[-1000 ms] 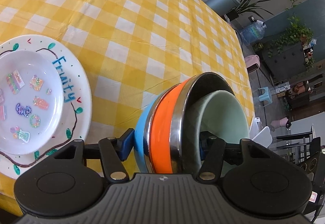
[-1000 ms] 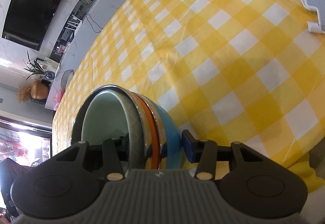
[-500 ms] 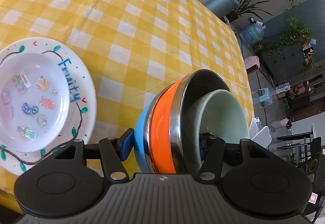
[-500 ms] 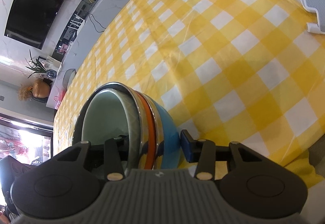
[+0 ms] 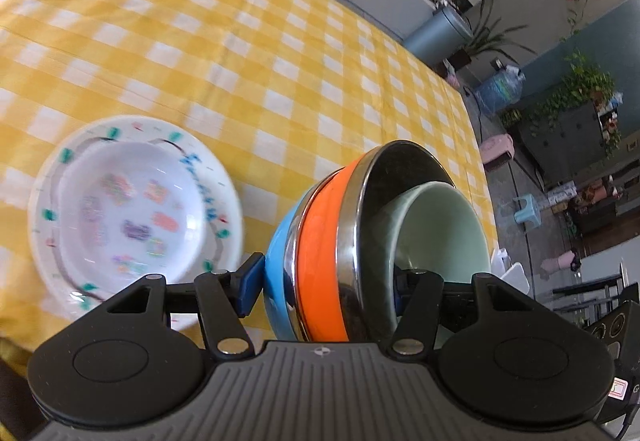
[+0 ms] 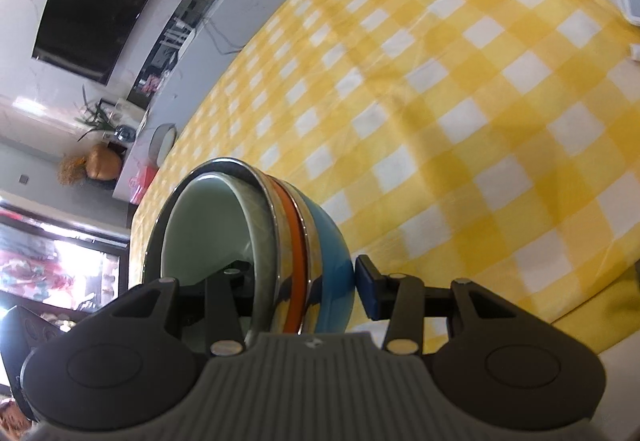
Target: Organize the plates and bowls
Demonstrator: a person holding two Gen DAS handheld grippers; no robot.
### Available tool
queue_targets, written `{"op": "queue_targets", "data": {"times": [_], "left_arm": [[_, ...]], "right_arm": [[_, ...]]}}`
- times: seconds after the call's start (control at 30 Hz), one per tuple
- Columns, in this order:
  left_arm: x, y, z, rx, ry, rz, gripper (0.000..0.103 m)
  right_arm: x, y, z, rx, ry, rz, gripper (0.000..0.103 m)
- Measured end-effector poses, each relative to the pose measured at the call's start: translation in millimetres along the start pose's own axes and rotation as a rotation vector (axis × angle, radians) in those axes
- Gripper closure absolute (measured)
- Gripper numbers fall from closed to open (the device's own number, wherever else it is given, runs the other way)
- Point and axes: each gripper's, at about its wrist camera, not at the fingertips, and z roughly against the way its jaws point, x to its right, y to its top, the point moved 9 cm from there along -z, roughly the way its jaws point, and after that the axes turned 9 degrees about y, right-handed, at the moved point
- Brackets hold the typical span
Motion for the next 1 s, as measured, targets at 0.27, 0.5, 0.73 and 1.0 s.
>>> {"op": "queue_targets", "data": {"times": [0.27, 0.5, 0.73, 1.0], "left_arm": [[-29.6, 14.9, 37.8, 0.073, 0.021, 0.046, 0.038], [-60.8, 25.3, 58.0, 0.116, 0.032, 0.113, 0.038], [-91.8, 32.2, 67.2, 0.131, 0.034, 0.169, 0.038], [-111.4, 40.6, 56.9, 0.127, 0.027, 0.202, 0.038]], "right_arm": [[-45.3, -17.5, -15.7, -0.043, 0.039, 0.053, 0.059], [-80.6, -31.6, -35.6, -0.083, 0.053, 0.105, 0.059], [-103.0, -43.8, -61.3, -0.132, 0.05, 0.153, 0.059], [-110.0, -47.0, -82.7, -0.154, 0.037, 0.178, 0.059]]}}
